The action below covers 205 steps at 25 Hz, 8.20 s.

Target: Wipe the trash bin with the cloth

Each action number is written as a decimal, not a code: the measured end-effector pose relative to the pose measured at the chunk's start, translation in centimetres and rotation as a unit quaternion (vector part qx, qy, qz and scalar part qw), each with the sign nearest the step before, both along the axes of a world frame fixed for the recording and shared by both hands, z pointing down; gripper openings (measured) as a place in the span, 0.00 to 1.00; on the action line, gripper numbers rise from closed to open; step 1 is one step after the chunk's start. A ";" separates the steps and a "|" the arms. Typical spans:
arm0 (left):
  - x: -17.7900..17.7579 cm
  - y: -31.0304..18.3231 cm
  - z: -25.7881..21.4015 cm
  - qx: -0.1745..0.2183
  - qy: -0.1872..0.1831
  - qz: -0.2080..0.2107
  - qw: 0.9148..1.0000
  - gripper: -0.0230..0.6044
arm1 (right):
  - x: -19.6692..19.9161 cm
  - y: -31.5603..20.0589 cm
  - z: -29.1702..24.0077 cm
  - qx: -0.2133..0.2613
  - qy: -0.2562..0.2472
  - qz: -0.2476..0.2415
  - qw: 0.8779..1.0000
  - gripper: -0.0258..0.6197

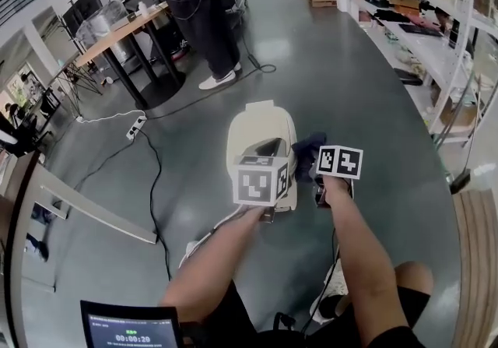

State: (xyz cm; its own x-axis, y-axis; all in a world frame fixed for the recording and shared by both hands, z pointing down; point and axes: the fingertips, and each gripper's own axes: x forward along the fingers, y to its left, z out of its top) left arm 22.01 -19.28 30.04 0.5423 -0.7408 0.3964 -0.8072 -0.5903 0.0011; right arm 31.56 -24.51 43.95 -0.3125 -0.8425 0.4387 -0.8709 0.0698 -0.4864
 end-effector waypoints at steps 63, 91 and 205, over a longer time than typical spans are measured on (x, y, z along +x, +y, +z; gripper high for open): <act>5.5 1.0 13.0 -0.092 -0.154 0.102 0.978 0.03 | -2.0 -6.9 12.8 -0.026 -0.142 -0.136 0.980 0.17; 5.1 2.3 16.0 -0.100 -0.193 0.142 0.966 0.03 | 1.1 -13.7 13.4 -0.015 -0.102 -0.080 0.992 0.17; -31.0 -7.9 3.0 0.030 0.004 0.034 0.999 0.03 | -30.9 1.9 -8.0 0.158 0.180 0.010 0.971 0.17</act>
State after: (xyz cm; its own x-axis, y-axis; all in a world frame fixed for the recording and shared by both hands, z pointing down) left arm -9.01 -27.14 33.01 0.5944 -0.7252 0.3474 -0.7658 -0.6423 -0.0305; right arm 0.62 -22.58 35.97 -0.1691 -0.9573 0.2346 -0.9832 0.1472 -0.1080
